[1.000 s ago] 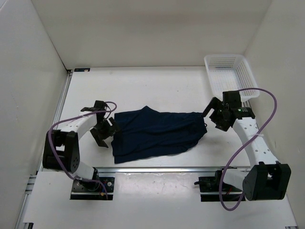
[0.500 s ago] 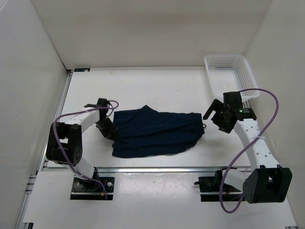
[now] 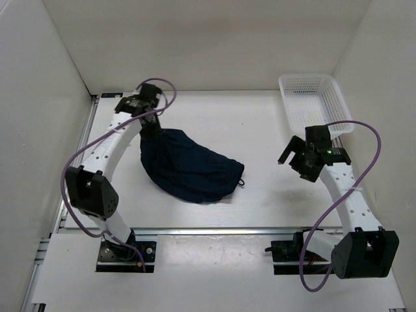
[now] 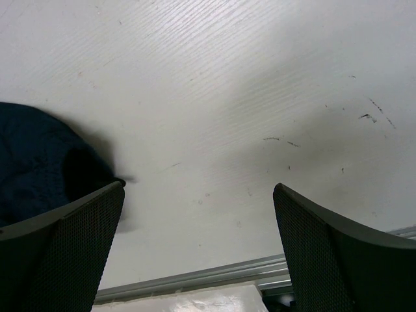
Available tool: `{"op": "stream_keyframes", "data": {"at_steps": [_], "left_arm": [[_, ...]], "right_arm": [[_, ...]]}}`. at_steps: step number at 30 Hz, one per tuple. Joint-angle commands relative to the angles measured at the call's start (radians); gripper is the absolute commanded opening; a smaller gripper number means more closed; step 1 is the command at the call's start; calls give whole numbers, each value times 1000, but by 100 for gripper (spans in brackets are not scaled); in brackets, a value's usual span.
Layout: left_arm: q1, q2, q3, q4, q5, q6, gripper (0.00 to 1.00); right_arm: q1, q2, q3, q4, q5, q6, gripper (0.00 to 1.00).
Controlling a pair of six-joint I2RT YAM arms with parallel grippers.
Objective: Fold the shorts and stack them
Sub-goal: Fold the shorts
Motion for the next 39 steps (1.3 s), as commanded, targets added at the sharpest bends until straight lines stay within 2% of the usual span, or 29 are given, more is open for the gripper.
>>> {"op": "stream_keyframes", "data": {"at_steps": [1, 2, 3, 5, 6, 7, 8, 9, 10, 11, 14, 16, 19, 20, 23, 24, 25, 26, 27, 29, 30, 32, 33, 35, 36, 37, 39], "left_arm": [[-178, 36, 136, -108, -60, 66, 10], [-228, 70, 164, -148, -41, 66, 10], [-338, 85, 198, -159, -28, 66, 10], [-451, 145, 207, -173, 18, 51, 10], [-550, 170, 207, -173, 49, 42, 16], [-595, 197, 216, -173, 116, 42, 54], [-635, 251, 236, -194, 127, 42, 71], [-698, 273, 250, -204, 127, 42, 79], [-716, 288, 294, -239, 89, 27, 87], [-717, 297, 316, -257, 78, 26, 92], [-675, 248, 357, -282, 57, 6, 90], [-585, 161, 357, -282, 81, 6, 85], [-493, 43, 260, -225, 107, -3, 76], [-435, 18, 186, -210, 108, -12, 71], [-315, -63, 63, -135, 173, -24, 60], [-286, -84, -25, -110, 192, -38, 57], [-255, -103, -66, -89, 233, -38, 53], [-196, -143, -104, -43, 252, -47, 52], [-168, -161, -180, -20, 281, -47, 49], [-111, -187, -248, 25, 322, -47, 41], [-82, -187, -300, 63, 344, -47, 41], [-81, -178, -342, 91, 385, -47, 41], [-81, -162, -380, 129, 403, -47, 44], [-71, -134, -419, 166, 430, -59, 61], [-60, -122, -432, 186, 446, -59, 76], [-60, -111, -455, 207, 462, -59, 82], [-33, -70, -477, 261, 474, -59, 86]], "right_arm": [[-14, -18, 24, -4, 14, -19, 100], [-14, -18, 24, -4, 23, -19, 100], [-14, -18, 15, -4, 23, -19, 100], [-14, -18, 5, -4, 23, -19, 100], [-14, -18, 5, -4, 23, -19, 100], [-14, -18, -5, 5, 23, -19, 100], [-14, -18, -5, 5, 23, -19, 100], [-14, -8, -16, 5, 23, -19, 100], [-14, -8, -16, 15, 23, -19, 100], [-14, -8, -25, 15, 23, -19, 100], [-14, 2, -25, 15, 23, -28, 100], [-14, 2, -25, 28, 14, -37, 100], [-14, 27, -25, 64, -49, -87, 100], [-3, 38, -25, 75, -72, -100, 97], [93, 100, 17, 98, -129, -141, 89], [134, 142, 37, 98, -129, -152, 87], [231, 167, 91, 98, -129, -161, 85], [282, 222, 123, 98, -88, -170, 85], [382, 251, 157, 82, -59, -181, 85], [470, 340, 254, 60, 1, -192, 84], [535, 369, 284, 60, 21, -192, 84], [586, 457, 369, 60, 34, -201, 79], [631, 489, 401, 60, 34, -201, 79], [676, 584, 497, 60, 34, -213, 76], [716, 618, 531, 49, 34, -226, 76], [731, 652, 565, 49, 22, -226, 76], [765, 741, 652, 49, 2, -226, 76]]}}
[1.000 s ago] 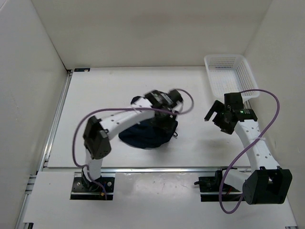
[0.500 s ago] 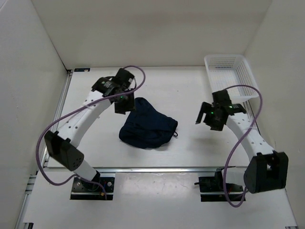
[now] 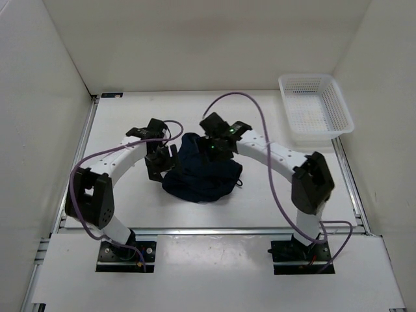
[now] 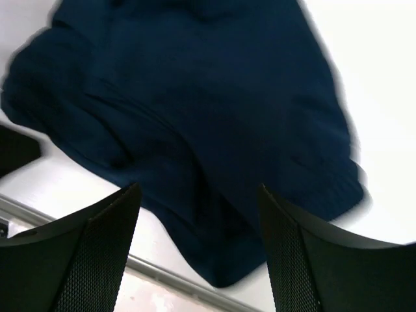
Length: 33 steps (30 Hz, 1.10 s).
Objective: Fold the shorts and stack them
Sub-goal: Fold the shorts
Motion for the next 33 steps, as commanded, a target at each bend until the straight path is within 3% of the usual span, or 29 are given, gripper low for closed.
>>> {"op": "stream_keyframes", "data": {"at_steps": [1, 3, 6, 8, 17, 24, 28, 33], "left_arm": [[43, 39, -40, 139, 83, -5, 86], [75, 101, -56, 176, 94, 4, 80], [98, 143, -92, 199, 106, 15, 35], [110, 134, -131, 208, 106, 15, 10], [120, 46, -231, 227, 106, -3, 10], [120, 46, -241, 245, 106, -13, 10], [120, 37, -241, 245, 106, -13, 10], [120, 19, -261, 245, 106, -22, 10]], "right_arm": [[37, 115, 131, -10, -32, -30, 76], [48, 154, 168, -10, -67, -17, 76], [57, 215, 211, 16, -107, 13, 77], [57, 258, 243, 25, -130, 32, 77], [67, 406, 340, 87, -242, 111, 78], [87, 436, 340, 128, -230, 178, 77], [96, 455, 340, 137, -204, 211, 64], [96, 464, 340, 147, -204, 220, 29]]}}
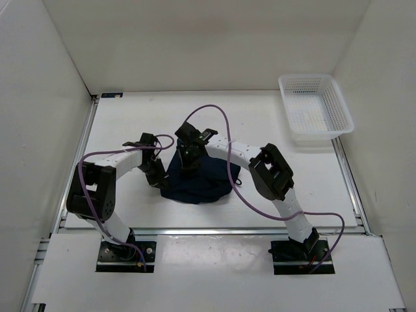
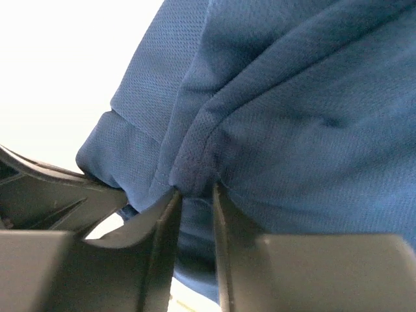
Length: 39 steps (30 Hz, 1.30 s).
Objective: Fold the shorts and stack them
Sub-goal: Fold the shorts
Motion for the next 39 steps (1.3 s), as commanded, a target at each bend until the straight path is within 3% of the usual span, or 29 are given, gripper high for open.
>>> {"op": "stream_keyframes", "data": {"at_steps": [1, 3, 9, 11, 15, 16, 18, 19, 25, 28, 31, 32, 35, 39], "left_arm": [[2, -62, -16, 9, 0, -11, 10], [2, -72, -25, 9, 0, -12, 10], [2, -82, -34, 18, 0, -21, 10], [2, -91, -43, 18, 0, -21, 10], [11, -102, -54, 29, 27, -21, 10], [11, -111, -65, 29, 38, -21, 10], [37, -121, -65, 40, 60, -21, 10], [37, -122, -65, 40, 75, -21, 10], [70, -122, -65, 49, 95, -12, 10], [70, -122, -65, 49, 117, -12, 10], [79, -122, -74, 49, 117, -2, 10], [79, -122, -74, 49, 129, -2, 10], [88, -131, -83, 49, 129, -2, 10], [88, -140, -83, 49, 129, -2, 10]], "right_arm": [[5, 18, 43, 26, 4, 29, 25], [5, 9, 34, 26, 13, 29, 15], [5, -42, -10, 46, 31, 40, 1], [5, -66, -20, 57, 31, 40, 1], [5, -91, -69, 111, 13, 58, 25], [5, -91, -69, 111, -1, 59, 46], [5, -91, -69, 125, -1, 59, 57], [5, -91, -69, 125, -1, 59, 67], [14, -48, -23, 125, -22, 59, 71], [26, -8, 9, 103, -12, 59, 66], [37, 22, 10, 92, 28, 59, 51], [37, 22, 10, 92, 37, 59, 42], [37, 32, 19, 71, 51, 59, 29], [37, 0, 8, 71, 73, 69, 0]]}}
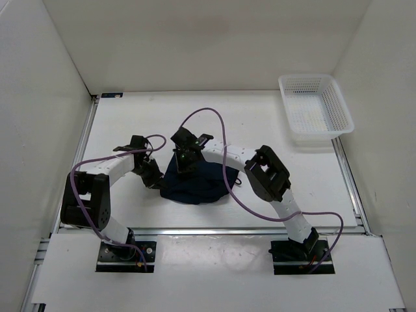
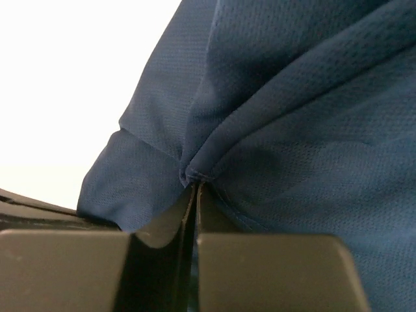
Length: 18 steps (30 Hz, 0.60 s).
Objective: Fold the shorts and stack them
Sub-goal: Fold the shorts
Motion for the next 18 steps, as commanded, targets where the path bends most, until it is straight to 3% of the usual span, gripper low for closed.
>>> {"op": "stream_keyframes", "data": {"at_steps": [1, 12, 18], "left_arm": [[6, -46, -9, 16, 26, 12, 10], [6, -55, -37, 25, 16, 21, 10], [6, -65, -55, 25, 6, 21, 10]], "right_arm": [[1, -40, 14, -11, 48, 9, 0], [-117, -351, -147, -2, 128, 9, 0], [-266, -457, -298, 27, 137, 9, 0]]}}
